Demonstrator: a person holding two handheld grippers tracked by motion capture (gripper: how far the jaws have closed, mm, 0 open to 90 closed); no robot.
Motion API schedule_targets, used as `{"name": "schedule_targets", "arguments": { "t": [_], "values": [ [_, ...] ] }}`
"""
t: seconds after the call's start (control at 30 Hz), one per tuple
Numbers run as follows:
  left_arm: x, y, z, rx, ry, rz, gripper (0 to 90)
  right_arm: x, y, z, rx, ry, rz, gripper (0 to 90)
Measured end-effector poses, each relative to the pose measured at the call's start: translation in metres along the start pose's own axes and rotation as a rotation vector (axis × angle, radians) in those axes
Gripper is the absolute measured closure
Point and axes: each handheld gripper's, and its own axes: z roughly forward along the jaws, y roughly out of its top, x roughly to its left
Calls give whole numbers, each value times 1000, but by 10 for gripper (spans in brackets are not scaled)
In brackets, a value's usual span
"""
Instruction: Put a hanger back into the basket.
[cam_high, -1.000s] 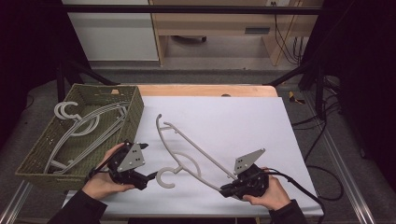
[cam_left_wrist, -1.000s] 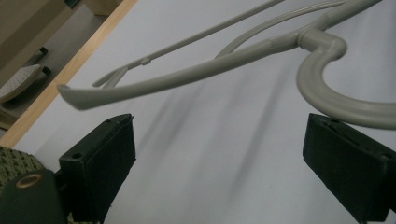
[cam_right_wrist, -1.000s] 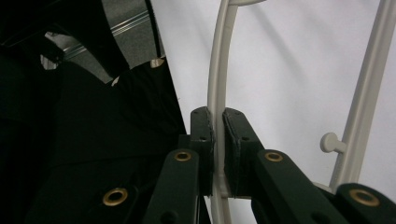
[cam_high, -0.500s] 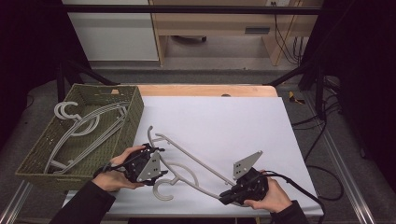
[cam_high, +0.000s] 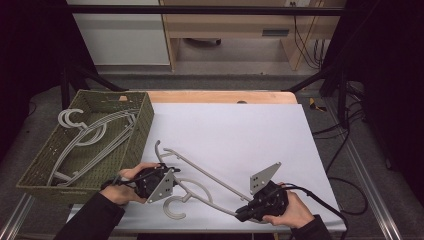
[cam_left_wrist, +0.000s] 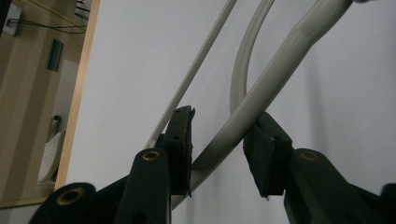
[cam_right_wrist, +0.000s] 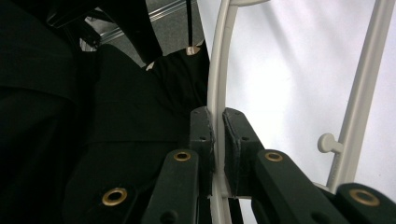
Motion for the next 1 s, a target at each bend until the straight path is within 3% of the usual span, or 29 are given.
{"name": "schedule_targets", "arguments": {
  "t": [0.13, 0.3, 0.43, 0.67, 0.73, 0.77, 0.87, 1.0],
  "values": [
    [-2, 0, 0, -3, 16, 28, 655, -1, 0, 0, 2, 3, -2, 829],
    [-1, -1, -7, -3, 8, 17, 695, -2, 0, -4, -19, -4, -13, 823],
    [-3, -1, -7, -11, 23, 31, 699, -2, -1, -4, -23, -5, -23, 824],
    [-2, -1, -10, -14, -12, 9, 713, -2, -3, -8, -49, -61, -70, 818],
    [-4, 0, -11, 6, -16, 7, 759, -2, -4, -11, -70, -80, -77, 791],
    [-4, 0, -10, 6, -32, 0, 804, -3, -4, -12, -77, -87, -76, 765],
    [-6, 4, -13, 21, -39, 1, 816, -6, -5, -11, -37, -141, -56, 764],
    [-7, 3, -11, 41, -74, -47, 819, -9, -7, -12, -80, -132, -43, 769]
  ]
}}
